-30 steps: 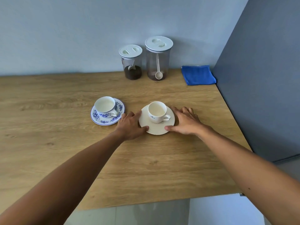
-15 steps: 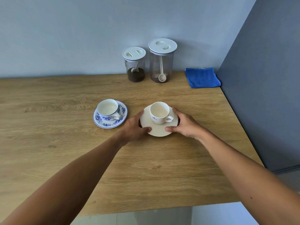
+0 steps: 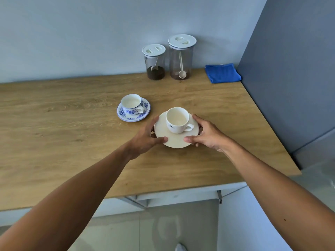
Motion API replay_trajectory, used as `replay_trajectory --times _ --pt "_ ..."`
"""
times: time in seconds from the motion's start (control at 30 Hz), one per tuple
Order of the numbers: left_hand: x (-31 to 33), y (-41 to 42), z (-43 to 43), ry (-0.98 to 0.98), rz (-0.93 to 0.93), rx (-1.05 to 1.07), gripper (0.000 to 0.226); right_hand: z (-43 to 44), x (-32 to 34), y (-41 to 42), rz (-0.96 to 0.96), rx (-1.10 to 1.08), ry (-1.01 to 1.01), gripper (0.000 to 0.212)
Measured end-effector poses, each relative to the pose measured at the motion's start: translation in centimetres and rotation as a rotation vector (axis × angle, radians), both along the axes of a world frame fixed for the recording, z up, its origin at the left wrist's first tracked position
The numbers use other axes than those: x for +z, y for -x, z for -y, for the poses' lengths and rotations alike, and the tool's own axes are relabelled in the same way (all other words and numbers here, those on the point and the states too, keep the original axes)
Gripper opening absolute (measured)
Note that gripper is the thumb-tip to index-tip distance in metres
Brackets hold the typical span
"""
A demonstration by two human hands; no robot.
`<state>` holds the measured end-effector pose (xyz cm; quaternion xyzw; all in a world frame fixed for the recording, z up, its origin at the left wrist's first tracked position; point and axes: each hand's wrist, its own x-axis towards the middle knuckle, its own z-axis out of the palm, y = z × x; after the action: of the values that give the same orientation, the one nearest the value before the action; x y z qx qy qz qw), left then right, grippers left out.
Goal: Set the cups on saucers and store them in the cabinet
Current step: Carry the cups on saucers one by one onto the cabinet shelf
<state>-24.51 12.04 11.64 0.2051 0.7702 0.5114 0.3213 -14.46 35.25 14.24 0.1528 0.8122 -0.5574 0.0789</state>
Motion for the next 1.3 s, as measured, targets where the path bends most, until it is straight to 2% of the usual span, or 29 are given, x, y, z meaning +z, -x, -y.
replay_trajectory --times 0.43,0.63,0.73,0.87,1.03,1.3 --pt "0.9 -15.9 11.1 -0.031 0.027 -0.167 0.096 13.3 1.6 -19.9 -0.026 -0.143 0.159 0.080" --pt "-0.6 -21.9 13.5 -0.017 0.105 -0.213 0.108 16.2 0.7 -27.2 0.001 -0.196 0.152 0.096" --pt "-1.5 -24.4 14.0 0.003 0.123 -0.204 0.107 16.9 -0.3 -29.6 0.010 -0.206 0.150 0.090" --pt "-3.4 -26.3 14.1 -0.017 0.147 -0.218 0.098 17.1 -2.5 -31.4 0.020 -0.232 0.167 0.080" --pt "-7.4 -26.3 13.4 -0.011 0.151 -0.241 0.096 16.6 -7.4 -31.6 0.066 -0.278 0.150 0.099" --pt "-19.2 -22.8 8.2 0.010 0.165 -0.153 0.092 11.1 -19.3 -26.5 0.115 -0.239 0.049 0.107"
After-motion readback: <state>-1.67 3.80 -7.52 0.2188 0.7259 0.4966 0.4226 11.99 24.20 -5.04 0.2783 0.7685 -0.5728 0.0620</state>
